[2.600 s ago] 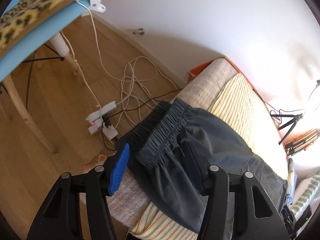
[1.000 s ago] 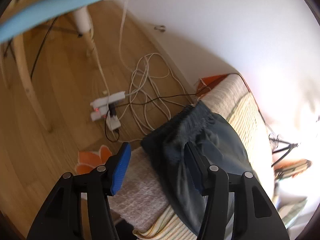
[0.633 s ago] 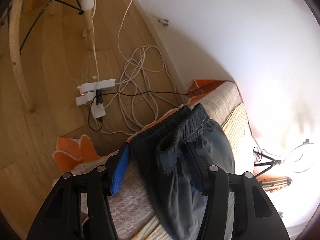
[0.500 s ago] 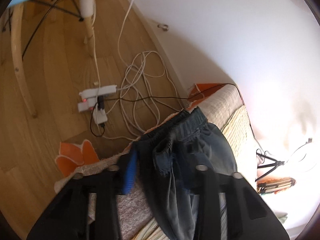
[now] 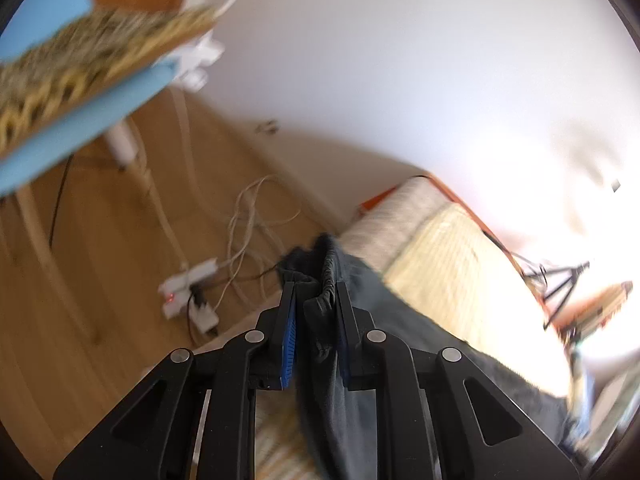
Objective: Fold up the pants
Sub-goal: 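Lift the waistband with the left tool toward the right tool, then close the right tool on the waistband while the left tool holds it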
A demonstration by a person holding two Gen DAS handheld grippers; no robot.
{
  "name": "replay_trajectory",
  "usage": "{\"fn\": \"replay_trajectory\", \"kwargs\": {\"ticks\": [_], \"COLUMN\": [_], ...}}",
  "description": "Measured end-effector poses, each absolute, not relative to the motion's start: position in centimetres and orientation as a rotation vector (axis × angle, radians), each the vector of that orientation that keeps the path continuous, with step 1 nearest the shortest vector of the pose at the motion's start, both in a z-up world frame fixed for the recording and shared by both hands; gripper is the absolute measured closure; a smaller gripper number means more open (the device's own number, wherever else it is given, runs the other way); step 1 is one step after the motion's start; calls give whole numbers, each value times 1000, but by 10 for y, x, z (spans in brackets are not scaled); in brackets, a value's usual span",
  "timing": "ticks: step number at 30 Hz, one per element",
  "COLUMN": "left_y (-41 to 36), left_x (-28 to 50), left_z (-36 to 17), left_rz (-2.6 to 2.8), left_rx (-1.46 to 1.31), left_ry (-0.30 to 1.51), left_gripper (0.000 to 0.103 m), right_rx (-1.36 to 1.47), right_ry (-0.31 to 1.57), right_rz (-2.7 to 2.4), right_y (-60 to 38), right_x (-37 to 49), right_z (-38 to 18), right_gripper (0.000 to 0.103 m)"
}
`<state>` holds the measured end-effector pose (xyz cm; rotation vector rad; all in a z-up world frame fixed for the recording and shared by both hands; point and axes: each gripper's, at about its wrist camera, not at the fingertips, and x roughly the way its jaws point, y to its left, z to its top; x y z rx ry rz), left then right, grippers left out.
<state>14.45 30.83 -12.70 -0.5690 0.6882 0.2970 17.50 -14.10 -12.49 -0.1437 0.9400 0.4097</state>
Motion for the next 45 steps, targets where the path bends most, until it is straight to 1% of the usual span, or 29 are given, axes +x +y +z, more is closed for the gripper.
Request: {"fn": "replay_trajectory", "kwargs": {"ticks": [4, 6, 14, 17, 20, 25, 26, 27, 29, 34, 37, 39, 41, 45], "left_y": [247, 214, 109, 77, 41, 2, -3, -6, -8, -7, -10, -12, -17, -16], "left_x": [150, 153, 143, 134, 115, 88, 82, 78, 72, 70, 68, 65, 66, 65], "left_z": [-106, -105, -134, -146, -150, -153, -155, -158, -158, -158, -157, -158, -163, -160], "left_rz": [228, 152, -40, -105, -147, -217, -224, -233, -254, -279, -281, -290, -295, -306], "left_rx": [-310, -243, 4, 119, 304, 475, 519, 556, 566, 577, 590, 601, 610, 602], "left_ry": [671, 677, 738, 754, 710, 661, 644, 634, 635, 637, 631, 629, 625, 624], "left_gripper": [88, 88, 88, 89, 89, 88, 88, 88, 88, 88, 88, 88, 88, 88], "right_rx": [-119, -115, -12, 95, 214, 384, 409, 448, 498, 565, 508, 442, 369, 235], "right_ry": [948, 948, 945, 981, 1026, 1117, 1131, 1152, 1186, 1238, 1241, 1230, 1217, 1211], "right_rz": [411, 411, 492, 566, 653, 793, 810, 833, 866, 916, 944, 946, 948, 881], "right_y": [-141, -139, -129, -124, -115, -79, -74, -65, -48, -14, 9, 21, 35, 58], "right_x": [177, 178, 181, 185, 194, 220, 224, 228, 235, 241, 237, 234, 231, 233], "right_z": [-126, -126, -115, -113, -115, -130, -134, -141, -152, -171, -166, -160, -152, -144], "right_gripper": [48, 48, 48, 48, 48, 48, 45, 41, 37, 37, 36, 32, 30, 30]}}
